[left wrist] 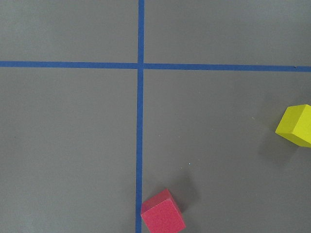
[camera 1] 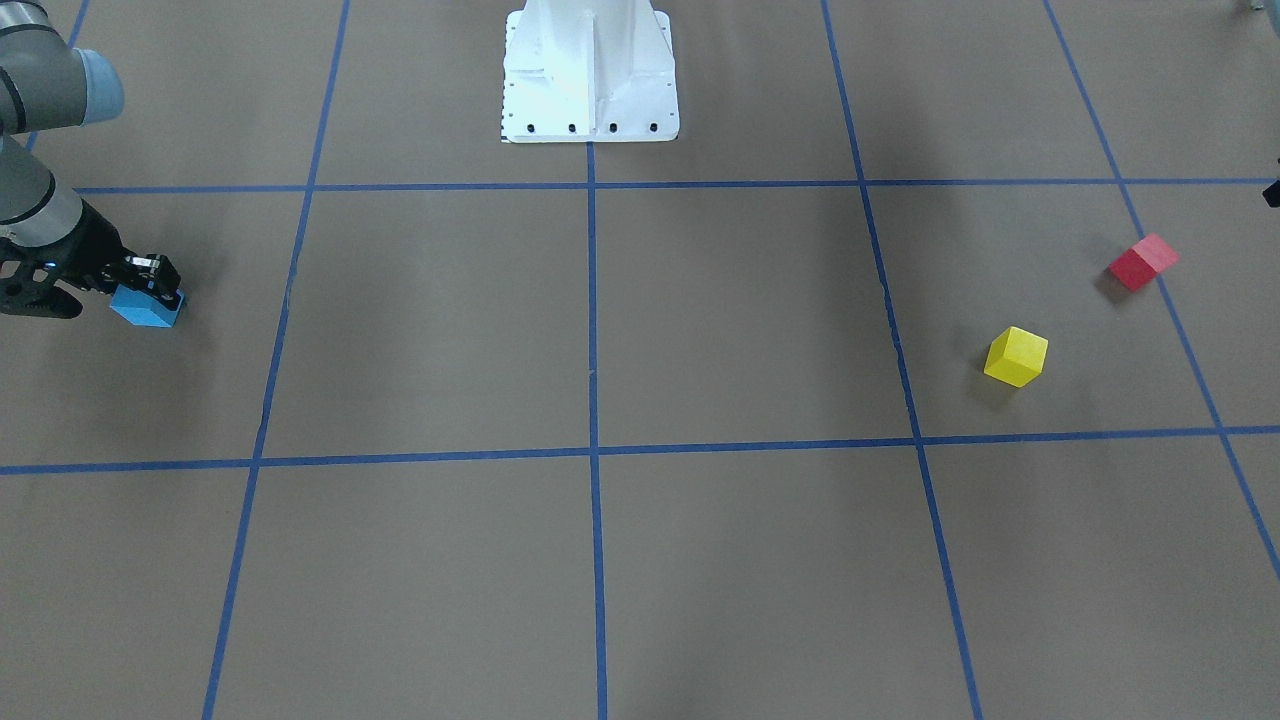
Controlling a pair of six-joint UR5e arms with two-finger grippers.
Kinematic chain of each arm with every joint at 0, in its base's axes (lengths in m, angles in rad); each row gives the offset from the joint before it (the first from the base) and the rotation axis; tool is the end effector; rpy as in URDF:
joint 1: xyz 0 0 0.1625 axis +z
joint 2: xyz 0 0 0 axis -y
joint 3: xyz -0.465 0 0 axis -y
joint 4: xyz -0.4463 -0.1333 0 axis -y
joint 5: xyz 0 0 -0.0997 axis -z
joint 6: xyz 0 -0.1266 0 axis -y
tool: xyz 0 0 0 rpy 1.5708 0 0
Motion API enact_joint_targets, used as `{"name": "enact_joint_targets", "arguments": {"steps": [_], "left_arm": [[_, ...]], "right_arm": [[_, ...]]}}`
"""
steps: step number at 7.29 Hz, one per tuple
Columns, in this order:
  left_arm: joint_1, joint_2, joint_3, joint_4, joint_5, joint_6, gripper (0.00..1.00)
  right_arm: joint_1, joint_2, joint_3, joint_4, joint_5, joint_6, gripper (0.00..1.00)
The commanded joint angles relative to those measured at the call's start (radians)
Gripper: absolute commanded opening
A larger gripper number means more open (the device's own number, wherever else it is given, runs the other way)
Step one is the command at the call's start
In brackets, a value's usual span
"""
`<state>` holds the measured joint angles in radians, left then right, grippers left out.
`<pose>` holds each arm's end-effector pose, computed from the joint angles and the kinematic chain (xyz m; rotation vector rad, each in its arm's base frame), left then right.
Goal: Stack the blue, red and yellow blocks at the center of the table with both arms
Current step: 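Lower the right gripper onto the blue cube and close on it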
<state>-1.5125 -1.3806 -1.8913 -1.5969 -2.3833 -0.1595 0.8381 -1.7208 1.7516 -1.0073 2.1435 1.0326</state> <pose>-0.0141 -0.4683 0.6316 0.0587 0.8219 -0.0319 -0.2989 -0.4289 0.6409 -0.0621 -0.7986 0.1136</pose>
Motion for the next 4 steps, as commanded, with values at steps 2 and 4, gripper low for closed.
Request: {"name": "enact_joint_targets", "arguments": {"steps": [2,4], "left_arm": [[0.000,0.000,-0.021,0.000,0.000,-0.002,1.00],[0.000,0.000,-0.046,0.000,-0.017,-0.003,1.00]], "right_arm": [[0.006,0.173,0.032,-0.104,0.010,0.003,0.00],[-0.052,0.530,0.020,-0.495,0.001,0.009,0.00]]}}
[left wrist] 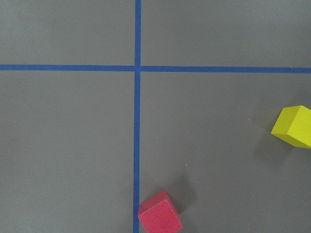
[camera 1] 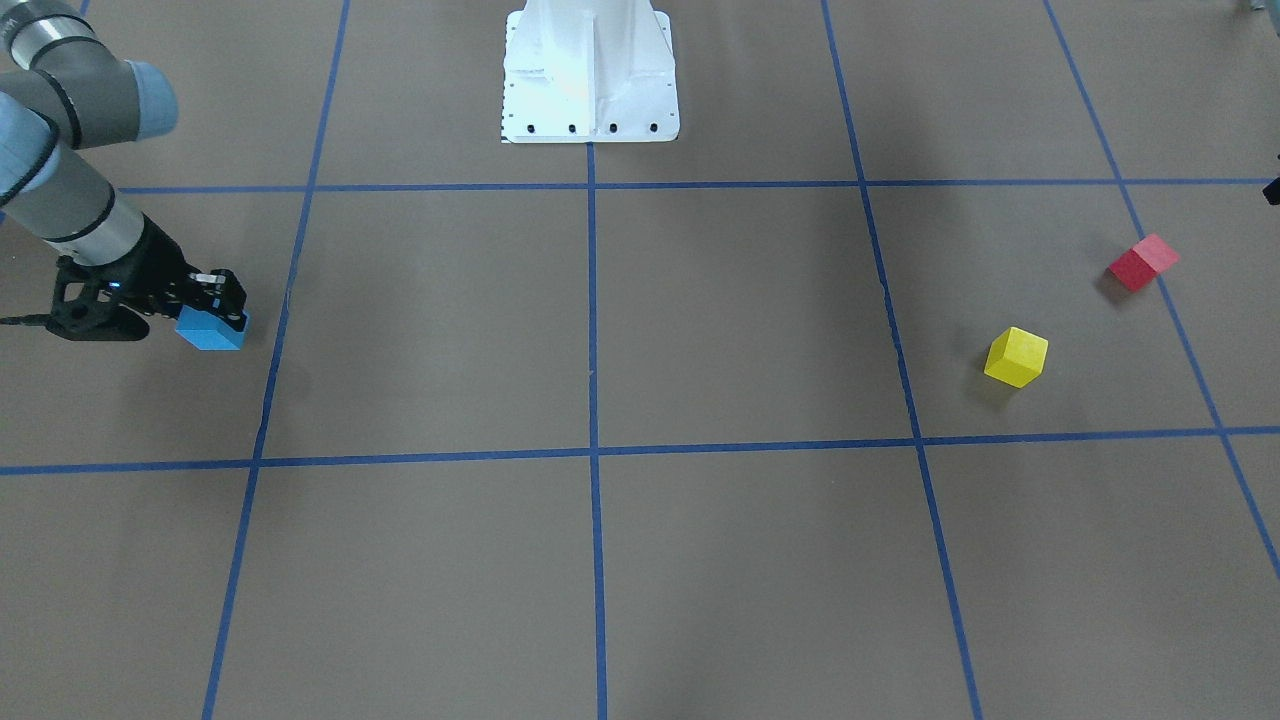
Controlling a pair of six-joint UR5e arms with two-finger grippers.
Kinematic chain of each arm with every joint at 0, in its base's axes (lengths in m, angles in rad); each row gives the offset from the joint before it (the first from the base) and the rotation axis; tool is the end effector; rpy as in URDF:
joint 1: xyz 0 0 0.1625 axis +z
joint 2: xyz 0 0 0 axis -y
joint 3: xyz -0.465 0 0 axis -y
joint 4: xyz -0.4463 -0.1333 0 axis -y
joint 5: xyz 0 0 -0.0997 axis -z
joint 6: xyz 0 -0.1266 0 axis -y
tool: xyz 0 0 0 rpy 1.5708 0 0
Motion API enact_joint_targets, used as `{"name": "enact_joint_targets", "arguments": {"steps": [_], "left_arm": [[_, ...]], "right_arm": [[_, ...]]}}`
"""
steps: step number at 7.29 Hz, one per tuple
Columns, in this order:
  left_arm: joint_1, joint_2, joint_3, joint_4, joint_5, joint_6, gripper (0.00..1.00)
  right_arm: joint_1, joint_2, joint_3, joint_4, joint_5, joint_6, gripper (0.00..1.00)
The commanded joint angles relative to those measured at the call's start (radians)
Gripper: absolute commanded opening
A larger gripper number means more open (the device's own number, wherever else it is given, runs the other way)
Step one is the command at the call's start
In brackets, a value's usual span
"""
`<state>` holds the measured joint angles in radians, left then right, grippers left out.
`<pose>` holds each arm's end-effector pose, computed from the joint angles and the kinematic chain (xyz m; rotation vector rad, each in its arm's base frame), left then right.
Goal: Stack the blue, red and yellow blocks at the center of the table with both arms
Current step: 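Carry the blue cube with the right gripper to the table center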
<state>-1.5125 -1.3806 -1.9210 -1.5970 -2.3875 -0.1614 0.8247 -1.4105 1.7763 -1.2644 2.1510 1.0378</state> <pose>-0.0138 -0.4683 0.6147 0.0854 0.8284 -0.0210 -0.3841 -0.5096 0.4827 -0.0242 -0.8573 0.0787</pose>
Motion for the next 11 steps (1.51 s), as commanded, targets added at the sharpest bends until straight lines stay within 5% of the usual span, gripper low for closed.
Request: {"name": "enact_joint_targets", "arguments": {"steps": [1,6,11], "left_arm": [[-0.001,0.000,-0.018,0.000,-0.045,0.002,1.00],[0.000,0.000,-0.033,0.003,-0.036,-0.001,1.00],[0.000,-0.001,-0.032,0.003,-0.036,-0.001,1.00]], "right_arm": [[-0.083,0.326,-0.038,-0.300,-0.035,0.005,0.00],[-0.223,0.710,-0.442,-0.168,-0.152,0.177,0.00],[-0.266,0.748,-0.504,-0.164,-0.190,0.176,0.00]]}}
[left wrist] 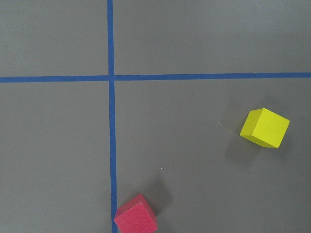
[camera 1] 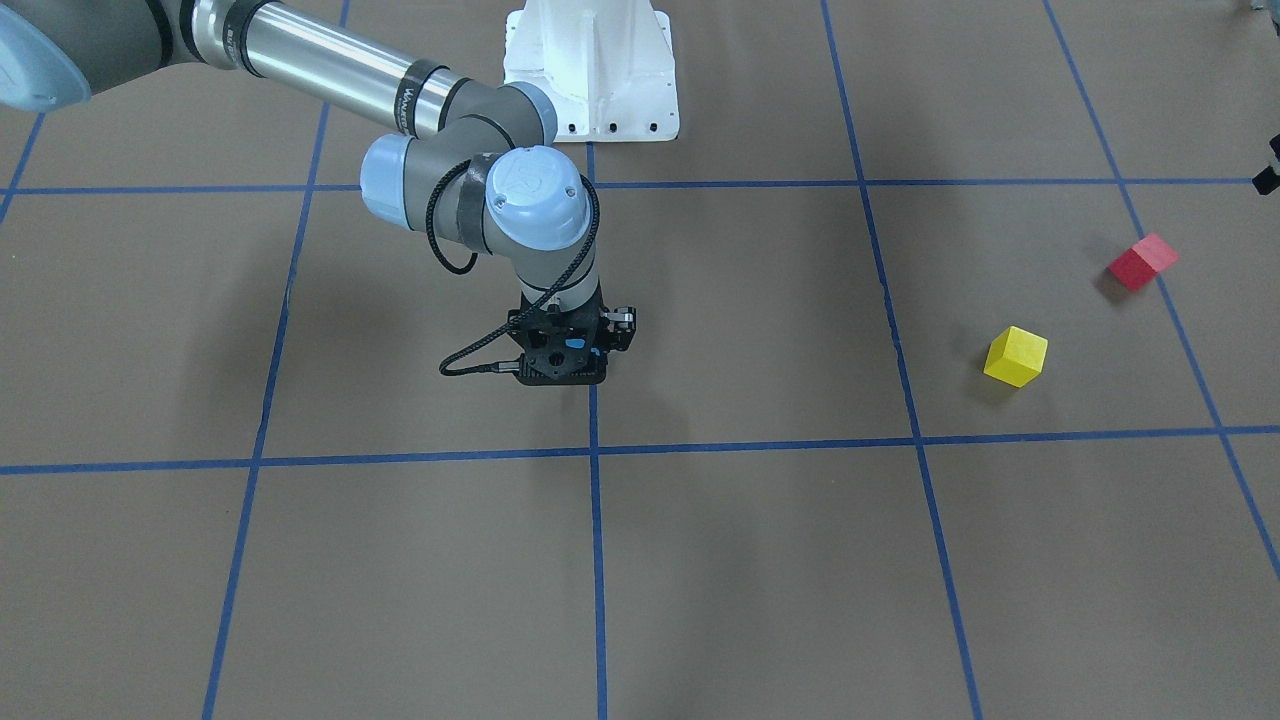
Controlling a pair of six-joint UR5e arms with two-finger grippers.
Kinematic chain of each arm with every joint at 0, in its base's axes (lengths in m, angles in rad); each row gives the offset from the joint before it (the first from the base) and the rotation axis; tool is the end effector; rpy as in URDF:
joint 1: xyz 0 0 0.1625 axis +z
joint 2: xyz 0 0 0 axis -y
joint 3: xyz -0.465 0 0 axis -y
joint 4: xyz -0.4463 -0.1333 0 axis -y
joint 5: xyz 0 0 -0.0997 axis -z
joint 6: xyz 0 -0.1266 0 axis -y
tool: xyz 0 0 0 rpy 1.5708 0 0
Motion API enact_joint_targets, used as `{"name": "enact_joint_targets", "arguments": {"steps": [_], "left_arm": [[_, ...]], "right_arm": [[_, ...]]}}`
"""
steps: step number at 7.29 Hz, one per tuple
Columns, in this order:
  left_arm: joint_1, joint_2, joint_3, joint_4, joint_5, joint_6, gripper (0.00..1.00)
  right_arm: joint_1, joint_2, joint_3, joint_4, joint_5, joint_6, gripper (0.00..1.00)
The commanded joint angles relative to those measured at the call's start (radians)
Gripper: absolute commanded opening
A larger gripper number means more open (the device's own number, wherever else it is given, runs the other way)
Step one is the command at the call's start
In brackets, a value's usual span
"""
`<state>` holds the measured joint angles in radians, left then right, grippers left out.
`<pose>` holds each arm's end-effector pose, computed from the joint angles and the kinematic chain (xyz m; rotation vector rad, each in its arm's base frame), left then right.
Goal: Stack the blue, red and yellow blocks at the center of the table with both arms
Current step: 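Carry the blue cube with the right gripper to the table center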
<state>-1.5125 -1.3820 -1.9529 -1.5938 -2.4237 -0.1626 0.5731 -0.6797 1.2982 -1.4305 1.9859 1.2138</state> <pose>-0.0107 -0.4674 0.5934 0.1081 0.8664 -0.0054 -0.6926 -0.5448 0.2115 -0.0176 -0.8445 0.0456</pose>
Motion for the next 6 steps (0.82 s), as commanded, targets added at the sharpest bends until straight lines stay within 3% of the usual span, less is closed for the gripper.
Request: {"name": "enact_joint_targets", "arguments": {"steps": [1,6], "left_arm": [[0.000,-0.003,0.003,0.000,0.000,0.000,1.00],[0.000,-0.008,0.009,0.002,0.000,-0.003,1.00]], "right_arm": [[-0.018,0.017,-0.040,0.019,-0.030,0.001,0.00],[-0.018,0.025,-0.065,0.019,-0.030,0.001,0.00]]}}
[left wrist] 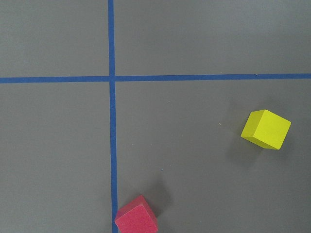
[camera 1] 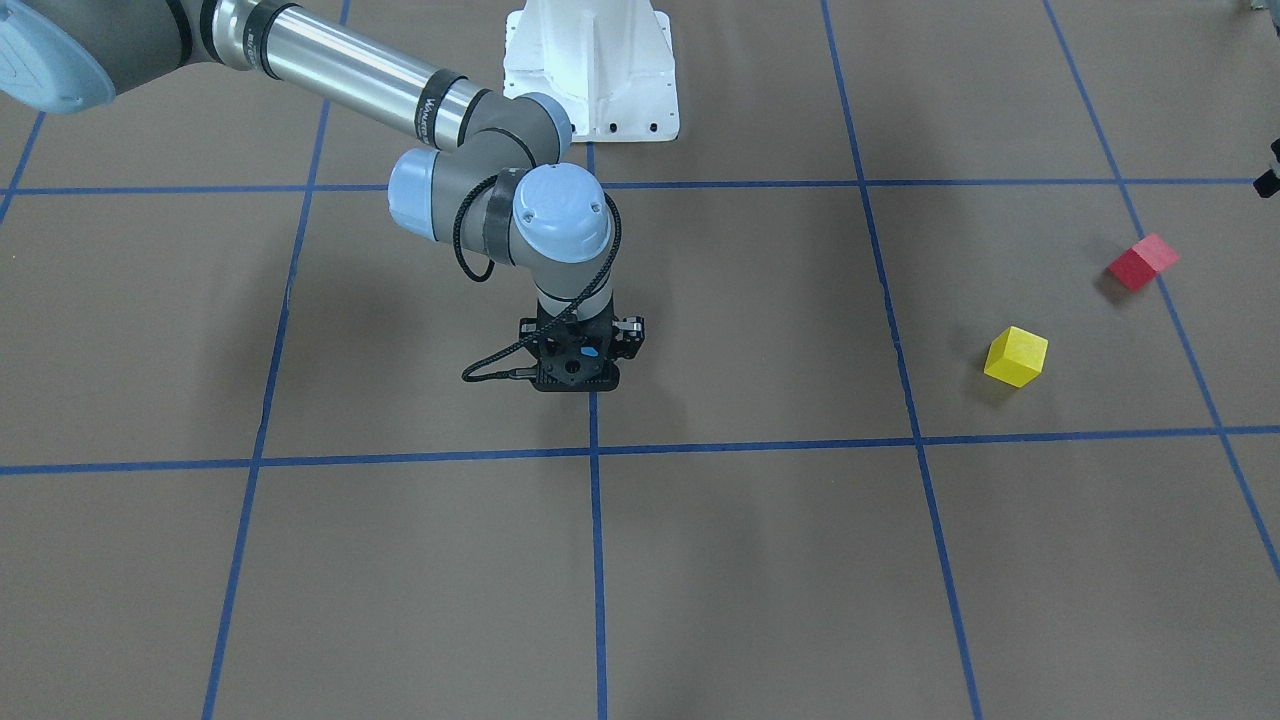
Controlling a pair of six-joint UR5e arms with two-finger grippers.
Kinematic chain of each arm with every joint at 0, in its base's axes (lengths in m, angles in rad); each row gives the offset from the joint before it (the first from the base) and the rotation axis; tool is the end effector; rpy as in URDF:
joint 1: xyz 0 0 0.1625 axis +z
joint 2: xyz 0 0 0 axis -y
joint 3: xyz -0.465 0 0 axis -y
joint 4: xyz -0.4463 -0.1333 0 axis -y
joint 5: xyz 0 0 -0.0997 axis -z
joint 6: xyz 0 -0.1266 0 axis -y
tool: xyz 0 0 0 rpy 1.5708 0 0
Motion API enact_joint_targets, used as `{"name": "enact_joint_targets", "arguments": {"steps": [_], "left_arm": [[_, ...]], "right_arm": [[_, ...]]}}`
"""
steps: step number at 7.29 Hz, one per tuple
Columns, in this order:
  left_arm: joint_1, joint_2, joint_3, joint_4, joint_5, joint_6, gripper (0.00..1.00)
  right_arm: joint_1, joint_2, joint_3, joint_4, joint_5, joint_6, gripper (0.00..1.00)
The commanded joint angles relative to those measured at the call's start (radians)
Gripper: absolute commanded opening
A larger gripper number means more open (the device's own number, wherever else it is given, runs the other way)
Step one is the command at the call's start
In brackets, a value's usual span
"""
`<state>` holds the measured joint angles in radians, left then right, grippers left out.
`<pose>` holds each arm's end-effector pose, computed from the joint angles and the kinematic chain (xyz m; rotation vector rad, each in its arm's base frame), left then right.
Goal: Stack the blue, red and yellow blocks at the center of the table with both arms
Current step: 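Lower the blue cube onto the center grid crossing and open the right gripper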
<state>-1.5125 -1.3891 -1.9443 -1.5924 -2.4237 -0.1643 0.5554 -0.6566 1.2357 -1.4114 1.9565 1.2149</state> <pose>-0.0105 -0.4706 0.5950 0.1047 0.8663 -0.0082 -0.7149 -0.5445 0.2217 -0.0095 -0.8160 0.0459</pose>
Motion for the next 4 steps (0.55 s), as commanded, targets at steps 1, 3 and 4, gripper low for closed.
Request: {"name": "enact_joint_targets", "arguments": {"steps": [1,3,4], "left_arm": [[0.000,-0.001,-0.001,-0.001,-0.002,-0.001,1.00],[0.000,-0.001,-0.001,-0.001,-0.005,-0.003,1.00],[0.000,-0.001,-0.001,-0.001,-0.008,-0.003,1.00]], "right_arm": [[0.000,0.002,-0.002,0.000,-0.001,0.000,0.00],[0.000,0.002,-0.002,0.000,-0.001,0.000,0.00],[0.000,0.002,-0.004,0.000,-0.001,-0.002,0.00]]}}
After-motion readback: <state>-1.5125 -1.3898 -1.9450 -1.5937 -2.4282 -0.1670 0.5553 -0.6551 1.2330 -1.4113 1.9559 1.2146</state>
